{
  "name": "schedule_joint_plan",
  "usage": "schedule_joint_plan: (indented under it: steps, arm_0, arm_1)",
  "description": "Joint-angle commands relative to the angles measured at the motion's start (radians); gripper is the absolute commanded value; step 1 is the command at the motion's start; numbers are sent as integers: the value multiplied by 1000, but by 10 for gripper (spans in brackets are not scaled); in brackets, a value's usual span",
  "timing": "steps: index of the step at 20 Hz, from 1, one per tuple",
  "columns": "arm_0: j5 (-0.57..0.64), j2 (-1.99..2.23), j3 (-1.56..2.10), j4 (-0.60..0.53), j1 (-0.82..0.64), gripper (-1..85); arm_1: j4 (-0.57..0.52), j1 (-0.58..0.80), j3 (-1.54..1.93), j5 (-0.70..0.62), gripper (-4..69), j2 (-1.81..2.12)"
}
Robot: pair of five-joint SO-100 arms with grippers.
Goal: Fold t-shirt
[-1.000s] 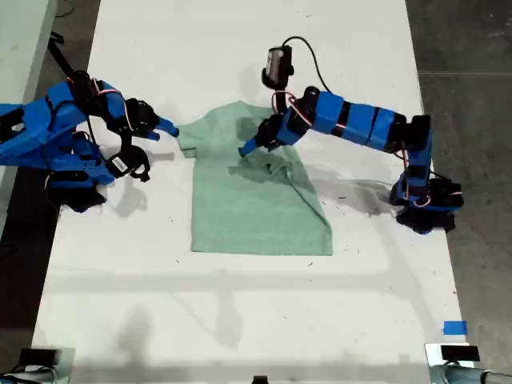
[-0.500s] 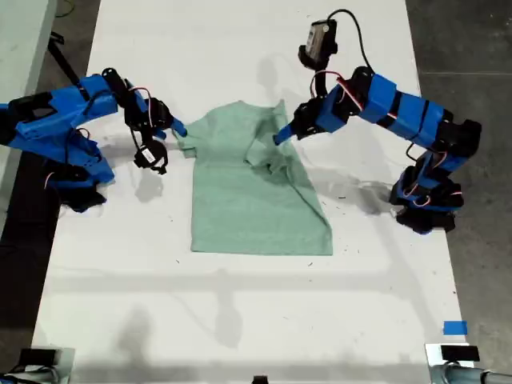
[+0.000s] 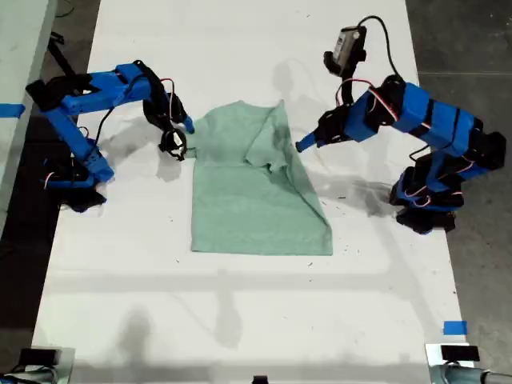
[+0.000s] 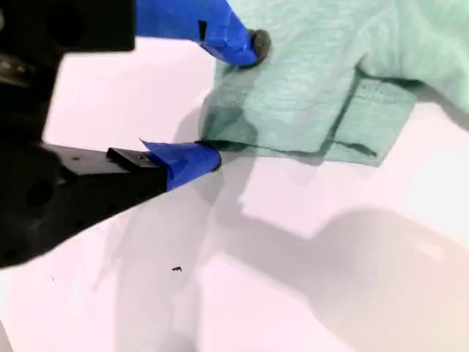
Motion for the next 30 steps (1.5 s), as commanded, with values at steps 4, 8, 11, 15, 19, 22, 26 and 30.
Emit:
schedule_joint_plan:
  steps: [4,8,11,15,19,22,26,30]
  arm_0:
    - [6,-127,-153,89,-55,-1]
    - [-14,144,-176,147,-9,-1]
    - [-6,272,-287,155,106,-1]
    - [-15,87,-486,144,244,-1]
    - [-17,-190,-718,149,307,-1]
    - [-20,-382,-913,183,298,-1]
    - [-8,-555,-1144,176,290,43]
    - [84,-532,-1144,107,302,324]
  arm_1:
    - [-34,-3,94,43,112,156]
    - [-57,0,152,40,67,190]
    - [-94,-2,210,40,77,190]
    - [-95,-75,360,71,132,210]
    - [-72,-267,535,178,275,311]
    - [-41,-425,597,275,297,379]
    - [-44,-557,710,396,310,422]
    - [-91,-552,782,400,310,474]
